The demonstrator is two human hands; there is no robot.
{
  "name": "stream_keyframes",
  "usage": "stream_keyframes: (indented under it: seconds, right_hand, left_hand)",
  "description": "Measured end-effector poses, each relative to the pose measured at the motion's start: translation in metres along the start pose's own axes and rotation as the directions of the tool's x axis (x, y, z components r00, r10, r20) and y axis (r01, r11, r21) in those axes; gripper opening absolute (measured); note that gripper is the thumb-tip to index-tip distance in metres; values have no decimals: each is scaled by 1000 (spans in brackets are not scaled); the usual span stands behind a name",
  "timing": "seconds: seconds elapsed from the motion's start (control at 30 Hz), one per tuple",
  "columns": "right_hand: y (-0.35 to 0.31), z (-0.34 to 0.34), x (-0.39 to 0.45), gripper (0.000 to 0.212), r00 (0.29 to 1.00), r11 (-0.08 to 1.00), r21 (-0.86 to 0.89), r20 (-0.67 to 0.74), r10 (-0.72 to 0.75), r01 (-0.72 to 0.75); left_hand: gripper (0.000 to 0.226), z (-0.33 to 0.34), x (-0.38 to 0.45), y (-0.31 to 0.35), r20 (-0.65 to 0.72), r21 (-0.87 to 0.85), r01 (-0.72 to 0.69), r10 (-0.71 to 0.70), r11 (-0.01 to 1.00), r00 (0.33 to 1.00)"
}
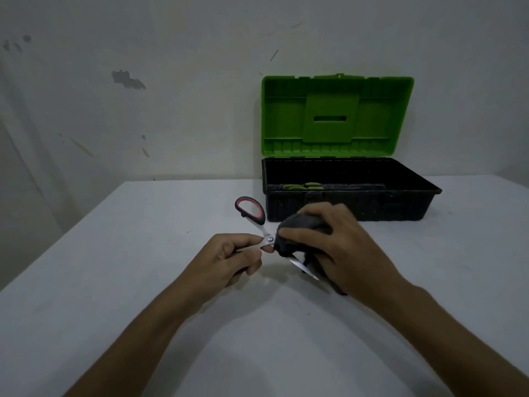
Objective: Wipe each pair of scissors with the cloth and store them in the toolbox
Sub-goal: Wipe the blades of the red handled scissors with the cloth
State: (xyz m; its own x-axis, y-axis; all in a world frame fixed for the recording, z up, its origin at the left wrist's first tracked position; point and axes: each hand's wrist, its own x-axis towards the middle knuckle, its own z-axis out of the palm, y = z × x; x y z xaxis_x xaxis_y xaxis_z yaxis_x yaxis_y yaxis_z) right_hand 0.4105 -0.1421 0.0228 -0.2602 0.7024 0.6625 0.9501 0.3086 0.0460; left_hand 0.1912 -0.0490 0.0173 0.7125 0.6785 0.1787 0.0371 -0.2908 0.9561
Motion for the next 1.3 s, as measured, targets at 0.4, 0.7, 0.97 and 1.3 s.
stream_keyframes:
  seconds: [0.4, 0.7, 0.97, 1.3]
  right_hand:
    - [-25, 9, -7, 58, 995, 992, 96, 60, 74, -80]
    - [3, -28, -24, 45, 975, 964, 155, 83, 207, -218]
    - [-5, -43, 1, 40, 944, 924, 288, -138, 301, -253]
    - [-14, 22, -9, 43, 989, 994, 55, -109, 104, -98]
  left_hand:
    - [28, 1, 4, -4, -86, -80, 27, -34, 996, 996]
    - [19, -23, 7, -3, -325, 216, -18, 89, 976, 942]
    - [19, -6, 3, -4, -204, 614, 44, 105, 788, 973]
    - [44, 24, -5, 0, -226, 588, -30, 201, 808, 953]
